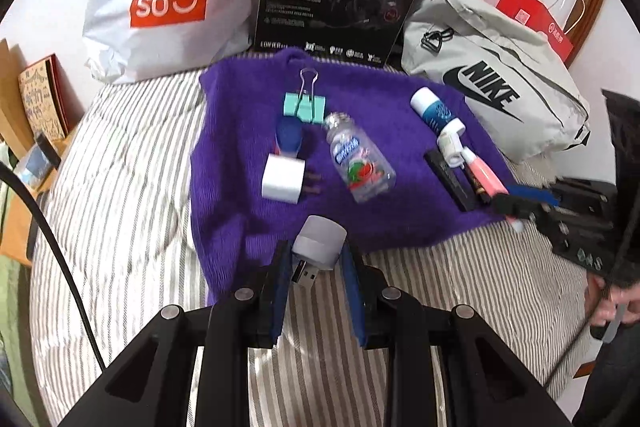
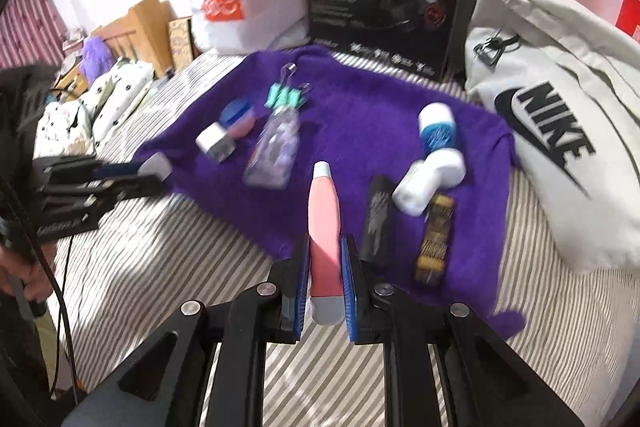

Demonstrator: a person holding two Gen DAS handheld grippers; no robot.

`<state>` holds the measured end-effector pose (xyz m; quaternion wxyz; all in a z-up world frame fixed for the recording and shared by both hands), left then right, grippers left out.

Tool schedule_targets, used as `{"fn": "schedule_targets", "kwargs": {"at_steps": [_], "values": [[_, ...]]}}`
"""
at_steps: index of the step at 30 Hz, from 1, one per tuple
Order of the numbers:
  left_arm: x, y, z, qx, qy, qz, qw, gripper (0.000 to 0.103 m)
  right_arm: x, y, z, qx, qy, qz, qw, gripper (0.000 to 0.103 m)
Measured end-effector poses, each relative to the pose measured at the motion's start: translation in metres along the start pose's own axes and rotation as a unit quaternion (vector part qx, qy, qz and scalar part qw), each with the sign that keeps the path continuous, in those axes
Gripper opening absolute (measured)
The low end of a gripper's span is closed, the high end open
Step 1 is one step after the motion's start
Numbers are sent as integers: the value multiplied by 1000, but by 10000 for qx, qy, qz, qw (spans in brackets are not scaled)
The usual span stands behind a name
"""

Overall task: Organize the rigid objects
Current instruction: 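Place the USB plug on the towel with the left tool while the right tool sets the pink tube there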

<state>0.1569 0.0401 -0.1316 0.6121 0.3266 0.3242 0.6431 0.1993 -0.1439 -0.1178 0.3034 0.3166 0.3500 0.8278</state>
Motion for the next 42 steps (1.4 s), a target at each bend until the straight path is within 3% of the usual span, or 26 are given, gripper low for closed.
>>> {"fn": "schedule_targets", "kwargs": {"at_steps": [12, 16, 24, 31, 35, 42], "values": [[-2, -13, 25, 0, -8, 12, 10000, 25, -66, -53, 68, 61, -420, -132, 9990, 15], [-3, -20, 25, 102, 87, -178, 9998, 25, -72, -72, 73, 208, -396, -214, 9988, 15], [2, -31, 33, 158, 122, -79, 9998, 25, -78, -96, 74, 502, -244, -316, 9979, 15], [-1, -36, 43, 125, 76, -86, 9999, 25, -78, -97, 73, 552, -108, -282, 9980, 17], [-6, -40, 48, 126, 21, -83, 9999, 25, -75, -93, 70, 602, -96, -174, 9980, 29], [-21, -40, 53, 99, -119, -142, 9998, 25, -71, -53, 60, 251, -180, -168, 9994, 30]]}}
Point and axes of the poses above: each gripper's, at about its wrist camera, not at the fingertips, and y roughly against the way its jaws point, x to its left, z to its top, the point moved 6 cm from there along -y, roughly the way its jaws point, and after that the axes turned 15 degrees about z, right-handed, at the moved point
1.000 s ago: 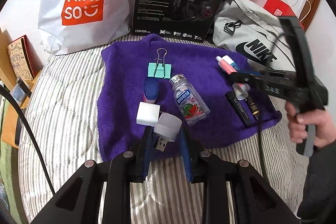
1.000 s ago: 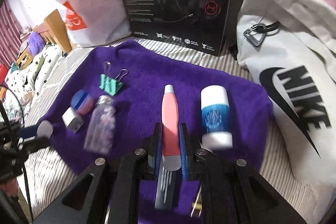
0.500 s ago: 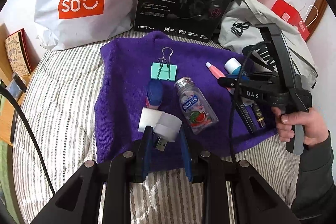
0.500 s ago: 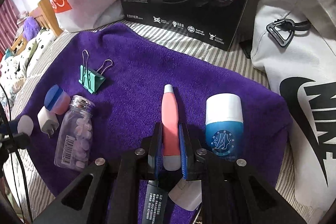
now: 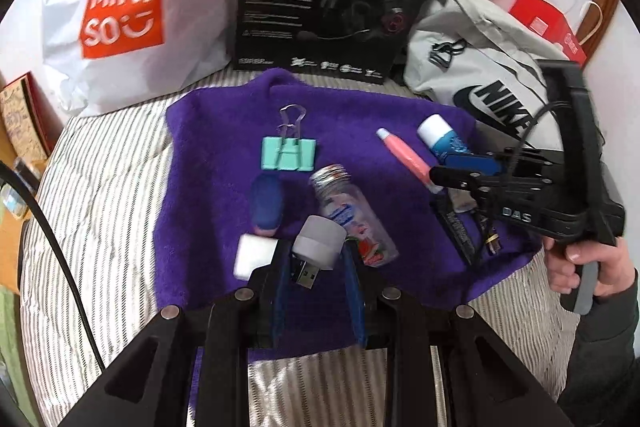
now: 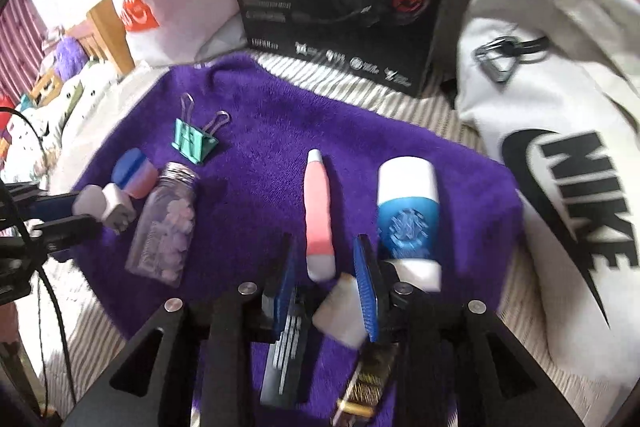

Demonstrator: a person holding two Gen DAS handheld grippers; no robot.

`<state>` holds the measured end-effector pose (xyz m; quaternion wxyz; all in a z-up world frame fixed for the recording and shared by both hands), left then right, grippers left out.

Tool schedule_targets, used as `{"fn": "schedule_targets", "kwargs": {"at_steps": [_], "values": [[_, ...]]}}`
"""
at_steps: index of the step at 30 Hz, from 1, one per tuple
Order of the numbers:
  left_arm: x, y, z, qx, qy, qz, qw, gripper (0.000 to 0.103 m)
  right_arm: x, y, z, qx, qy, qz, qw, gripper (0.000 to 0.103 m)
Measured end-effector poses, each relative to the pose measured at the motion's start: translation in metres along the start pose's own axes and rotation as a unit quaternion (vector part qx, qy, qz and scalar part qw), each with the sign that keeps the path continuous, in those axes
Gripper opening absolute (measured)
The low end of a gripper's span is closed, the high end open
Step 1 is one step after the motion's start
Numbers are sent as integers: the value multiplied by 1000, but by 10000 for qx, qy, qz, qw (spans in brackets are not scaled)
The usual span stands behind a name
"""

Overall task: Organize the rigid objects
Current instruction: 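Place the USB plug on the towel with the left tool while the right tool sets the pink tube there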

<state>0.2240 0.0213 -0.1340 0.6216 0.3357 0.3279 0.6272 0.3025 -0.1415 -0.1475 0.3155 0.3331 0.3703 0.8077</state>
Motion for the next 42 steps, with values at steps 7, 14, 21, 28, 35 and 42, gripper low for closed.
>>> {"fn": "schedule_targets", "kwargs": {"at_steps": [7, 14, 21, 28, 35, 42], "values": [[-35, -3, 13, -67, -267, -210, 9994, 25, -2, 44, -27, -312, -190, -78, 9993, 30], [-76, -26, 29, 59, -685, -296, 9972, 25, -9, 66, -62, -358, -385, -152, 9985, 30], [-93, -57, 34, 333, -940, -12, 9950, 25, -7, 72, -88, -319, -627, -63, 9975, 30], [-105, -70, 36, 421, -1139, 192, 9924, 25, 5, 74, -100, -356, -688, 105, 9969, 30], [-112, -70, 32, 356, -1305, 388, 9900, 30, 7, 81, -109, -464, -855, 155, 9951, 30], [-117, -68, 27, 417, -1387, 442, 9885, 35, 10, 94, -126, -482, -972, 119, 9940, 30]]}}
Point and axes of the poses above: each gripper's, at about its wrist camera, not at the fingertips, and y roughly against the way its jaws point, x to its left, z to its top, the point moved 6 cm from there along -y, roughly the way its jaws point, and after that the axes turned 15 degrees about z, right-handed, at the moved point
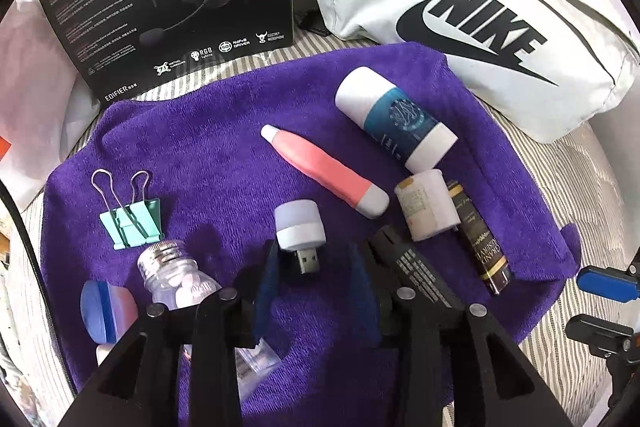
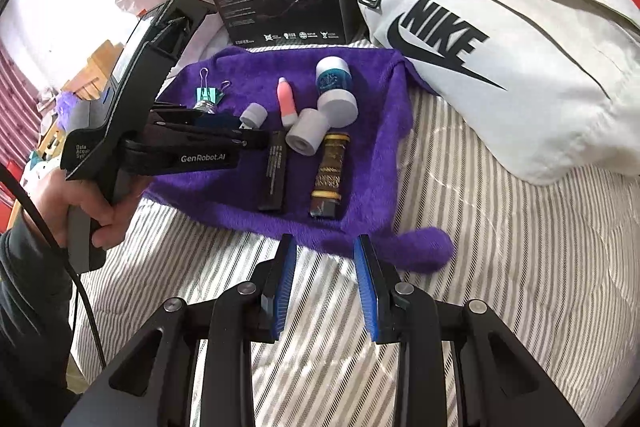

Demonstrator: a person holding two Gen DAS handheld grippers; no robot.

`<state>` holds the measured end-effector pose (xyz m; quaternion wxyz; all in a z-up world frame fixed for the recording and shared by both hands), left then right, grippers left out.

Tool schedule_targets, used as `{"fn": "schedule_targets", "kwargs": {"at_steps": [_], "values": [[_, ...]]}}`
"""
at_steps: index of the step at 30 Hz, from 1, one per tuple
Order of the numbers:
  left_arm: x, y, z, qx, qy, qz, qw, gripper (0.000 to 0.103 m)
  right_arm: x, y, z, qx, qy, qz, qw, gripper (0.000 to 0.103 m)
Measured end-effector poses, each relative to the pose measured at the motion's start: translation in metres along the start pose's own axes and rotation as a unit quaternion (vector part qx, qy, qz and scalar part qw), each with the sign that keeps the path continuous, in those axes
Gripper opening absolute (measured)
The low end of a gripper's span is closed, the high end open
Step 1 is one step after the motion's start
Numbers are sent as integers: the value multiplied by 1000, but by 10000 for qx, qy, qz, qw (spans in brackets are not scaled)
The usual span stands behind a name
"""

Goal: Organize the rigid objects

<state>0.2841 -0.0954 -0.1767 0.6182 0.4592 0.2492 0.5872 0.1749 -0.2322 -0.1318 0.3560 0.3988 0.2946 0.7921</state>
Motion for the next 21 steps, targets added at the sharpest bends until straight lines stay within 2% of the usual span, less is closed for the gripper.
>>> {"fn": "schedule_targets", "kwargs": {"at_steps": [8, 12, 16, 18, 20, 21], "values": [[6, 28, -7, -97, 114, 53, 9999, 35, 4, 19, -13, -88, -63, -106, 9999, 30], [14, 53, -17, -280, 167, 102, 9994, 41, 9, 23, -16, -195, -150, -227, 9994, 35], [27, 84, -33, -537, 356, 107, 9979, 55, 18, 29, -14, -331, -132, -430, 9984, 43], [35, 105, -43, -759, 528, 132, 9956, 65, 26, 35, -12, -450, -148, -516, 9975, 51], [42, 129, -54, -996, 699, 173, 9924, 82, 33, 41, -10, -574, -129, -593, 9965, 59], [45, 138, -57, -1086, 767, 200, 9909, 84, 40, 46, -8, -678, -91, -629, 9957, 66]]}}
Point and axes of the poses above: each gripper's, at about its wrist camera, not at the fingertips, and y roughly against the way its jaws point, x to its left, z to its top, the point moved 6 cm from there along -y, roughly the way its jaws point, and after that the axes turned 15 degrees about z, right-handed, at the moved point
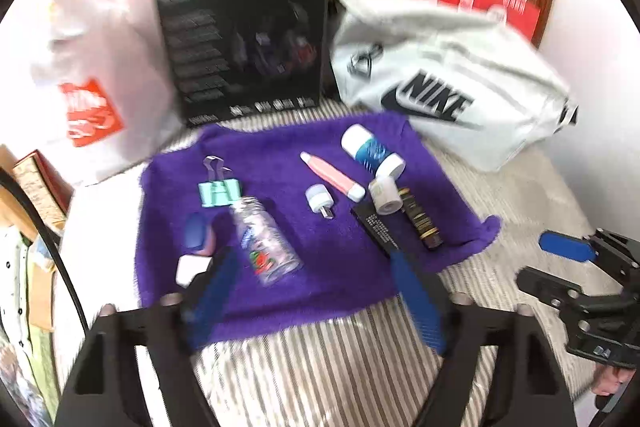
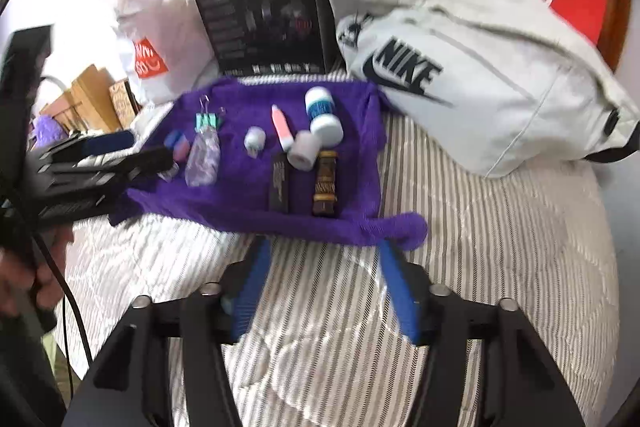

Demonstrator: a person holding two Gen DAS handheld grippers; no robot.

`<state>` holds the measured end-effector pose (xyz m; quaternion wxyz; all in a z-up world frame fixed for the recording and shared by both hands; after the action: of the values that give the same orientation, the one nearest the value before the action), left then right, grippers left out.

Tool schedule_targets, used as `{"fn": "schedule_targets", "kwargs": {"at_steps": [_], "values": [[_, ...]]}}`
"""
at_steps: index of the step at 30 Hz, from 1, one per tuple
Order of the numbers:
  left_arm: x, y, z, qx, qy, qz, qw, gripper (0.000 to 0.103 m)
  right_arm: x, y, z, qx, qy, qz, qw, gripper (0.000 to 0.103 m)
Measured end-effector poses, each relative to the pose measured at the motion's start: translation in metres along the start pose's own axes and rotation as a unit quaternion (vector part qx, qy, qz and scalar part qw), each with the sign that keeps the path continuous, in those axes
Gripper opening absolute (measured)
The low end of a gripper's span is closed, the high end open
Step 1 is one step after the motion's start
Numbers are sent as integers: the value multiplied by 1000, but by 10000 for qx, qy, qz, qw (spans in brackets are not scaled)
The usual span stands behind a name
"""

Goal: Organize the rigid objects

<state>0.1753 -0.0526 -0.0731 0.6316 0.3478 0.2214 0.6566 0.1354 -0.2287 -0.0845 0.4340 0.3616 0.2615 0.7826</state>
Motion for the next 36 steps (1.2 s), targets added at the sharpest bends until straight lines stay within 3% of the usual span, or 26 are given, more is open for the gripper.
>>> {"fn": "schedule_targets", "kwargs": {"at_steps": [1, 2, 4, 8, 12, 20, 36], "values": [[4, 8, 0, -83, 66, 30, 9999, 89, 4, 4, 1, -68, 21, -23, 10000, 69], [8, 20, -2, -145, 143, 79, 9998, 97, 8, 8, 2, -130, 38, -58, 9999, 80], [13, 39, -5, -272, 255, 167, 9992, 102, 18, 17, 3, -243, 69, -201, 9995, 93], [25, 76, -14, -449, 584, 272, 9969, 103, 29, 32, 0, -360, -80, -255, 9990, 100], [31, 94, -28, -392, 734, 262, 9962, 103, 38, 46, -9, -374, -144, -544, 9977, 103], [28, 120, -54, -330, 716, 180, 9967, 103, 50, 61, -33, -174, -258, -632, 9975, 103], [29, 127, -65, -294, 752, 195, 9965, 103, 45, 81, -48, -189, -471, -707, 9962, 103]]}}
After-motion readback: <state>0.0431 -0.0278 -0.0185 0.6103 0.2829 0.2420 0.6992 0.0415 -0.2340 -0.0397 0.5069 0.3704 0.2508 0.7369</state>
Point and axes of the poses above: each gripper's, at about its wrist camera, not at the fingertips, and y roughly against the way its jaws point, x to its left, z to its top, the point moved 6 cm from there along -y, roughly the way its jaws point, and after that the axes turned 15 degrees about z, right-handed, at the moved point
